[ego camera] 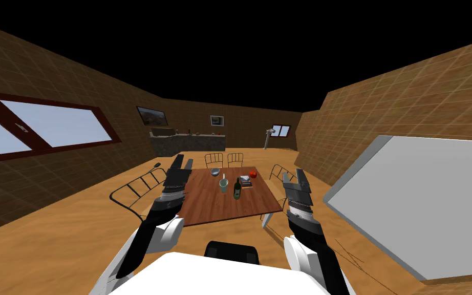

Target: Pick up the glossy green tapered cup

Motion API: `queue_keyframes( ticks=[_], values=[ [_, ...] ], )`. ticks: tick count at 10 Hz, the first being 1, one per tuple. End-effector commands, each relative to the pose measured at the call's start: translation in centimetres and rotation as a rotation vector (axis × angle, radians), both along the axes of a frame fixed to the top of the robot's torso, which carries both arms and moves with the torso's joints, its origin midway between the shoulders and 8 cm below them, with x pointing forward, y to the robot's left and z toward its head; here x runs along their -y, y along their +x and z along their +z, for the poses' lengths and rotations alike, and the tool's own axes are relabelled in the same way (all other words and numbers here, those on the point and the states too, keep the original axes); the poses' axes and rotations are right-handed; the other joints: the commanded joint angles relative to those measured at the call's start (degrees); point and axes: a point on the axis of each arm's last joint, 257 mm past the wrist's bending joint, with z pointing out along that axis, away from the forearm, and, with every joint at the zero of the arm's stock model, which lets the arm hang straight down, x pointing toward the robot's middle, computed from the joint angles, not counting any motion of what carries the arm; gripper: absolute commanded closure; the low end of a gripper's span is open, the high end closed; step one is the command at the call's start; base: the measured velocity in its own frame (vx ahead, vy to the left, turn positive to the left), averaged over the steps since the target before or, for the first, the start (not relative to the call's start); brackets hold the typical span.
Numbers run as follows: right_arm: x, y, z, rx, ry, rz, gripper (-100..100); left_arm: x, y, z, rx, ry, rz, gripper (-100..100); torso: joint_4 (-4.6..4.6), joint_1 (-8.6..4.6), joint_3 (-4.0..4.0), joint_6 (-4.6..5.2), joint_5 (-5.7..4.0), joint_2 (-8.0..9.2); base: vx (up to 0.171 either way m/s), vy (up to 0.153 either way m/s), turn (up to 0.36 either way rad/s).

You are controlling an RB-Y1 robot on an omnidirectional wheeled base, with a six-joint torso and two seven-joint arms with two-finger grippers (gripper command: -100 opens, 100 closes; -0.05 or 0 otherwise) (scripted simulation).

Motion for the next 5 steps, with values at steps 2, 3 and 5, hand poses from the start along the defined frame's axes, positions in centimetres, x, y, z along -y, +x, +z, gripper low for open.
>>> queue_keyframes(
  ticks=[2,3,5],
  values=[
    [0.0,0.0,0.0,0.000,0.000,0.000,0,-0.3,2.1,-2.5,-0.074,-0.039,-0.041,-100,0.00,0.00,0.01,0.02,0.00,0.02,-0.014,0.002,-0.132],
    [0.0,0.0,0.0,0.000,0.000,0.000,0,-0.5,2.9,-3.5,-0.101,-0.054,-0.056,-100,0.01,0.03,0.02,0.02,0.01,0.04,-0.018,0.005,-0.117],
    [0.0,0.0,0.0,0.000,0.000,0.000,0,-0.8,4.7,-5.7,-0.165,-0.092,-0.089,-100,0.01,0.02,0.03,0.01,0.01,0.05,-0.019,-0.001,-0.117]
  ],
)
